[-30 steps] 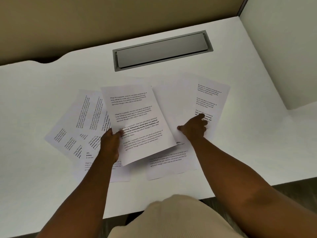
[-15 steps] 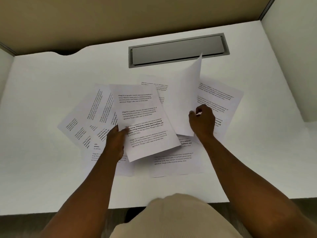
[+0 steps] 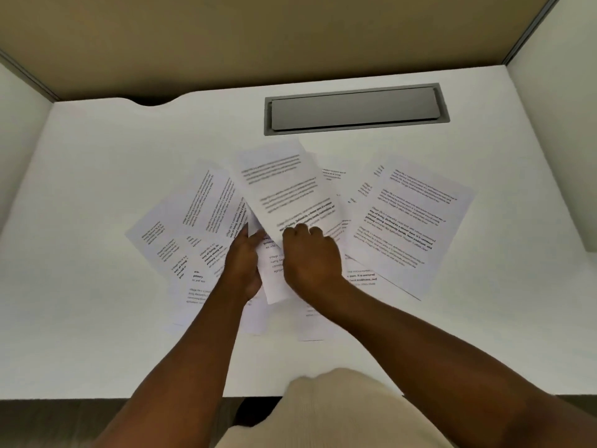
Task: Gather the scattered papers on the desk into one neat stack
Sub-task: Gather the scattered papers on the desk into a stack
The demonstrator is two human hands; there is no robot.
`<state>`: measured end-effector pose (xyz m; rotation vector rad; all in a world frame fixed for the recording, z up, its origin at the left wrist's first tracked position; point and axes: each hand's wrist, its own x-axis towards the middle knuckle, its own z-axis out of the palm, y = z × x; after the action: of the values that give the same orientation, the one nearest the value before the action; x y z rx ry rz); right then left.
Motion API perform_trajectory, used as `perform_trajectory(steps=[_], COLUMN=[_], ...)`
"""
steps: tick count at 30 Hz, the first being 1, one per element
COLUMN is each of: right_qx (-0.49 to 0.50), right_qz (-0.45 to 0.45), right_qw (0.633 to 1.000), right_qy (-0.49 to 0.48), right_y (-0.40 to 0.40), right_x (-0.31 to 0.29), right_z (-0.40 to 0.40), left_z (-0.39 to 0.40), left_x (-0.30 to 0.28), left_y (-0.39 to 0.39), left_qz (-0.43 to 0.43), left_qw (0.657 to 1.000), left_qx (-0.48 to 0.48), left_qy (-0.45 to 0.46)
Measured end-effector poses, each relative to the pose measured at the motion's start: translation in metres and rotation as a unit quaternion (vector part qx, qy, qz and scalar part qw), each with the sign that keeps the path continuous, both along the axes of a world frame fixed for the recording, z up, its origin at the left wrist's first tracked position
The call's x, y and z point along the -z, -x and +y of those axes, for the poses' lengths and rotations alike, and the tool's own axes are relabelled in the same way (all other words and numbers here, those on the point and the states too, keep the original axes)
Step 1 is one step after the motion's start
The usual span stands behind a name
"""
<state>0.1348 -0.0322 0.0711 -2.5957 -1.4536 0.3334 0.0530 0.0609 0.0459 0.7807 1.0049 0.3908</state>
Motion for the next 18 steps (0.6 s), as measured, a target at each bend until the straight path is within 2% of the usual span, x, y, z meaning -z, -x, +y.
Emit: perform_trajectory(steps=[3,8,11,13,15,16,17,18], right_qx=[0.008,-0.004,-0.016,0.063,0.191,0.255,0.318,0.364], right_qz=[-0.021,0.036,0.151,0.25,0.254,0.266,0.316,0.398], right_qw=[1.0,0.999,0.987,0.963,0.939,0.921,0.889,0.84], right_qy=[0.001,-0.034,-0.046,-0.081,-0.133,-0.124,-0.089,-0.055], right_y=[0.019,0.038,0.034,0.016,-0.012,-0.024,-0.036,-0.044], right_x=[0.003,0.005,0.01,0.014,0.02,0.019,0.022,0.022], right_z=[0.013,0.028,0.03,0.028,0.022,0.018,0.014,0.011], left_z=[0.004,0.015,0.027,0.039,0.054,0.062,0.069,0.076], left_x=[-0.001,0.006,0.01,0.012,0.011,0.012,0.014,0.017], left_y=[0.003,0.013,0.022,0.029,0.037,0.043,0.049,0.056], left_qz=[0.007,0.011,0.056,0.047,0.019,0.013,0.012,0.016], left_qw=[1.0,1.0,0.996,0.997,0.998,0.997,0.996,0.994], left_qx=[-0.001,0.01,0.045,0.051,0.056,0.062,0.071,0.082], left_qy=[0.002,-0.012,-0.051,-0.038,0.01,0.034,0.055,0.074])
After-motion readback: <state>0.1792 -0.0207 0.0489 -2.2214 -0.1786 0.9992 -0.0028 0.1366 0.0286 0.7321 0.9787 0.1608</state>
